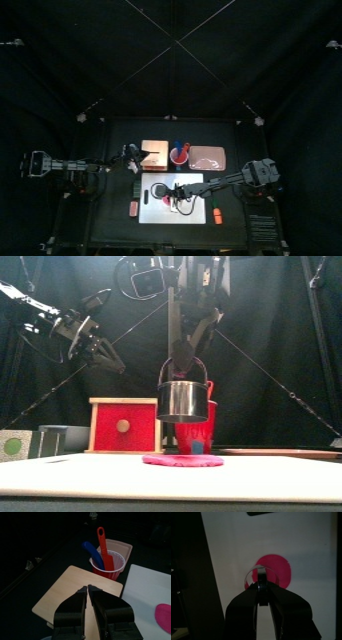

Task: Get the cutter from the drawer then cut the dough then place the extra dough in the bowl
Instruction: Cut the dough

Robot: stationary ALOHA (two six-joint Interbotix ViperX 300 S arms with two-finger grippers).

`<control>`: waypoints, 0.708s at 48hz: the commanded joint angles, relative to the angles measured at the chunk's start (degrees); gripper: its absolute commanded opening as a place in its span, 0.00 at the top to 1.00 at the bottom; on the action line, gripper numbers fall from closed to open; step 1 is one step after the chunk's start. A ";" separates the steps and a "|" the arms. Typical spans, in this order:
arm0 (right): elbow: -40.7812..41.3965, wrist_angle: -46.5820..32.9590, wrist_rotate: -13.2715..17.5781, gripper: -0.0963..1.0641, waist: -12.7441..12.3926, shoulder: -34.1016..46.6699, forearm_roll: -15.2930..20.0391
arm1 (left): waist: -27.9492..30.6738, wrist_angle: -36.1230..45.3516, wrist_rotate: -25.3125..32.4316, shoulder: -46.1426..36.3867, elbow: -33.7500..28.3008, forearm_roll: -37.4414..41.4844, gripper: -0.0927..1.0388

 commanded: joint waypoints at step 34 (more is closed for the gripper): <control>-2.99 2.37 -2.64 0.45 -2.20 2.72 -2.29 | 0.09 -0.44 0.00 -0.18 0.18 -1.05 0.43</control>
